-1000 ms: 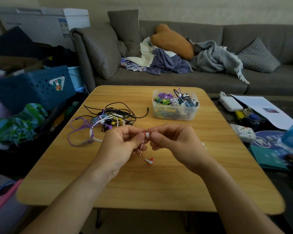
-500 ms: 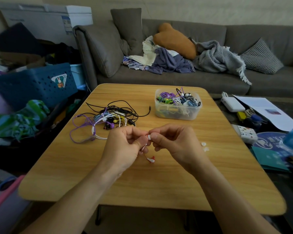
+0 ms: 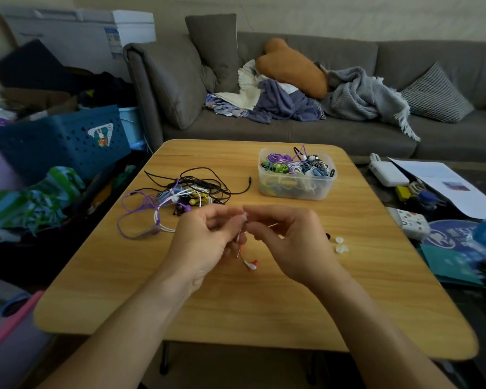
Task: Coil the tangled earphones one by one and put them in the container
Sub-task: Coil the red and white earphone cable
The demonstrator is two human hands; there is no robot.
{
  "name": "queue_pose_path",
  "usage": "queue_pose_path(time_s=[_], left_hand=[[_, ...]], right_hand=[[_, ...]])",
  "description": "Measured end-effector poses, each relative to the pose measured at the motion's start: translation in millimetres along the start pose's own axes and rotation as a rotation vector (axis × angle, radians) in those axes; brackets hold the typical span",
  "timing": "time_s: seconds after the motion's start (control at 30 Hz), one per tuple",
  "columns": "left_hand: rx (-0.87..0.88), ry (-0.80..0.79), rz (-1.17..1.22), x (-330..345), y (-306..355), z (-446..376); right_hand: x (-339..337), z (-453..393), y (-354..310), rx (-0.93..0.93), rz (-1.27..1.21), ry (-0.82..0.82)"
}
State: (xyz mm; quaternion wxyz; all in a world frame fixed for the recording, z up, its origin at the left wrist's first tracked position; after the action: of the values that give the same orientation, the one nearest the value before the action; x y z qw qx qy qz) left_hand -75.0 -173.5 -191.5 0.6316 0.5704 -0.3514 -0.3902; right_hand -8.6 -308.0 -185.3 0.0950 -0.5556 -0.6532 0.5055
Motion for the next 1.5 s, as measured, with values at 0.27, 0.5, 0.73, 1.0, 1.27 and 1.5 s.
queue_pose_path(time_s=[0.27, 0.5, 0.73, 1.0, 1.27, 1.5], left_hand=[[-0.153, 0.017, 0.185, -5.9, -7.8, -9.7], [-0.285, 0.06, 0.423, -17.2, -7.3, -10.6], [-0.057, 0.051, 0.321, -13.9, 9.0, -2.3], [0.171, -0.253, 0.095, 7.1, 17.2, 8.1], [0.109, -0.219, 0.018, 14.8, 6.1, 8.7], [-0.052, -0.122, 0.111, 13.4, -6.7, 3.0]], right_hand=[[8.7, 8.8, 8.5, 0.126, 0.366, -0.289], [7.8, 8.9, 10.1, 0.148, 0.325, -0.345], [-13.4, 4.9, 3.3, 0.211, -0.247, 0.01], [-6.9, 3.5, -11.5, 0.11, -0.434, 0.014], [-12.9, 3.6, 0.9, 0.201, -0.417, 0.101], [-32.4, 2.8, 6.4, 0.184, -0.185, 0.077]])
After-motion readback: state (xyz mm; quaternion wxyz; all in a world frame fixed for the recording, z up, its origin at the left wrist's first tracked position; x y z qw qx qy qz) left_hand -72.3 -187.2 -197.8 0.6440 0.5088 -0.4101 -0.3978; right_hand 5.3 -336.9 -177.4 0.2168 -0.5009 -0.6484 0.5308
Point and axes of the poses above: each hand's wrist, its own z-axis away from the middle knuckle, its own x-axis out of the palm, y = z × x, the point moved 5 cm from there along -z, towards the middle knuckle, and after that the axes turned 6 degrees about -x, right-handed, at the moved point
